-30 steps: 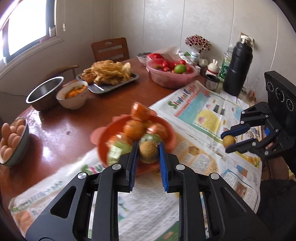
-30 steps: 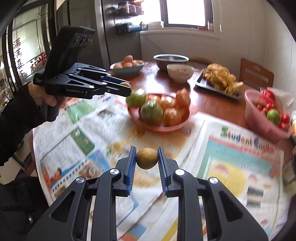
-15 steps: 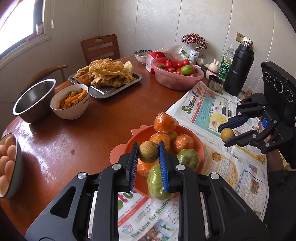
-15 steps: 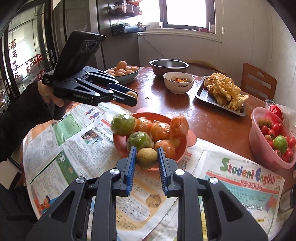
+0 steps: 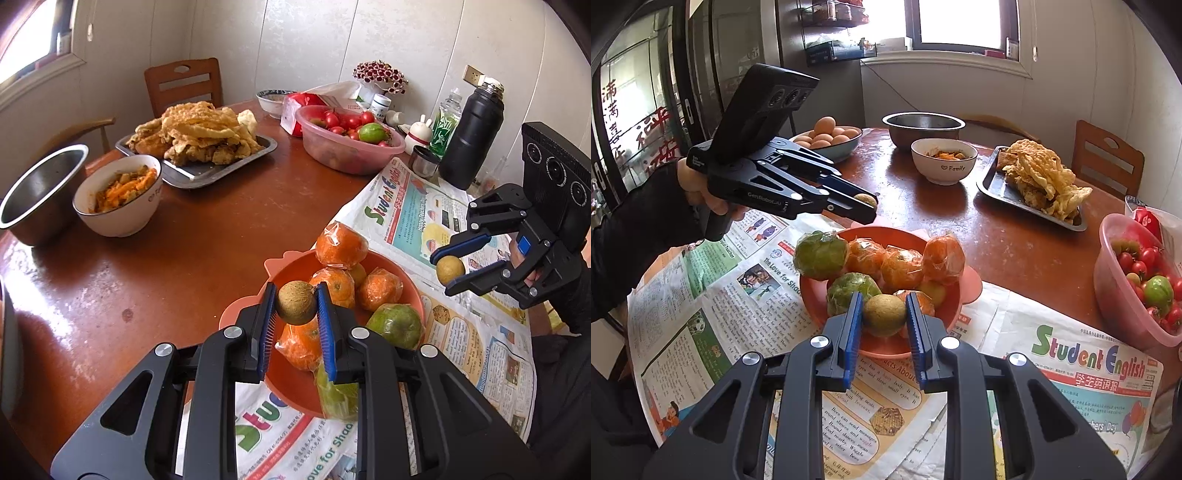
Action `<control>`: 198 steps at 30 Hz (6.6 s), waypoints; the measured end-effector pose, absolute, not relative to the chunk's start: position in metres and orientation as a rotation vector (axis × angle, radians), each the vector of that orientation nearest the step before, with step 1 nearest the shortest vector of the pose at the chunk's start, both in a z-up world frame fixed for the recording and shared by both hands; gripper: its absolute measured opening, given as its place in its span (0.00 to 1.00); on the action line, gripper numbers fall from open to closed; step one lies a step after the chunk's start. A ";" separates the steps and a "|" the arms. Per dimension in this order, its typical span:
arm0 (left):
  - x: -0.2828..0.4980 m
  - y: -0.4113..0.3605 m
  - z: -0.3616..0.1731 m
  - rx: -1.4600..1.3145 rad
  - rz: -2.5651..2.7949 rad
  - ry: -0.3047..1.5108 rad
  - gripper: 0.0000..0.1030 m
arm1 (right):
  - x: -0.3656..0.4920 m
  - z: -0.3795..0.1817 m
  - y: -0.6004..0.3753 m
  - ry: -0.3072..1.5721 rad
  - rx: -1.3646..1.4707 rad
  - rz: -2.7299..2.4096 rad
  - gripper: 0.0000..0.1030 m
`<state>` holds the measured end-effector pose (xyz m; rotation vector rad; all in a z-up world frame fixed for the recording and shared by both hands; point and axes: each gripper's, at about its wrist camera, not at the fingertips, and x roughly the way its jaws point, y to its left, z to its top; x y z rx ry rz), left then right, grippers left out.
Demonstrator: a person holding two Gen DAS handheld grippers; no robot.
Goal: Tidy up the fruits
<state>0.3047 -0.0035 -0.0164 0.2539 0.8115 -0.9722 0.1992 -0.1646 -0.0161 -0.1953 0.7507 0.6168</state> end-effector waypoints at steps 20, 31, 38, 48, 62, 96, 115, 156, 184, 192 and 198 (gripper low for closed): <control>0.325 -0.022 -0.041 0.265 -0.997 0.900 0.14 | 0.220 -0.027 -0.161 0.770 -0.188 0.621 0.22; 0.327 -0.021 -0.042 0.259 -0.997 0.901 0.14 | 0.235 -0.035 -0.155 0.789 -0.185 0.624 0.22; 0.328 -0.021 -0.043 0.256 -0.997 0.901 0.14 | 0.242 -0.038 -0.152 0.795 -0.186 0.626 0.22; 0.328 -0.021 -0.043 0.256 -0.997 0.902 0.14 | 0.247 -0.043 -0.150 0.809 -0.175 0.635 0.22; 0.329 -0.022 -0.044 0.255 -1.006 0.905 0.14 | 0.251 -0.044 -0.150 0.829 -0.162 0.645 0.23; 0.305 0.000 -0.008 0.234 -0.934 0.817 0.34 | 0.227 -0.018 -0.151 0.767 -0.197 0.593 0.28; 0.237 0.037 0.028 0.141 -0.796 0.718 0.55 | 0.181 0.010 -0.150 0.692 -0.252 0.527 0.43; 0.044 0.021 -0.005 0.071 -0.270 0.665 0.91 | 0.066 0.000 -0.156 0.638 -0.154 0.228 0.96; 0.047 0.023 -0.002 0.056 -0.226 0.654 0.91 | 0.067 -0.002 -0.157 0.639 -0.167 0.224 0.96; 0.046 0.024 0.001 0.057 -0.195 0.650 0.91 | 0.066 -0.002 -0.156 0.640 -0.167 0.227 0.96; 0.047 0.027 0.001 0.052 -0.179 0.651 0.91 | 0.066 -0.002 -0.156 0.640 -0.164 0.226 0.96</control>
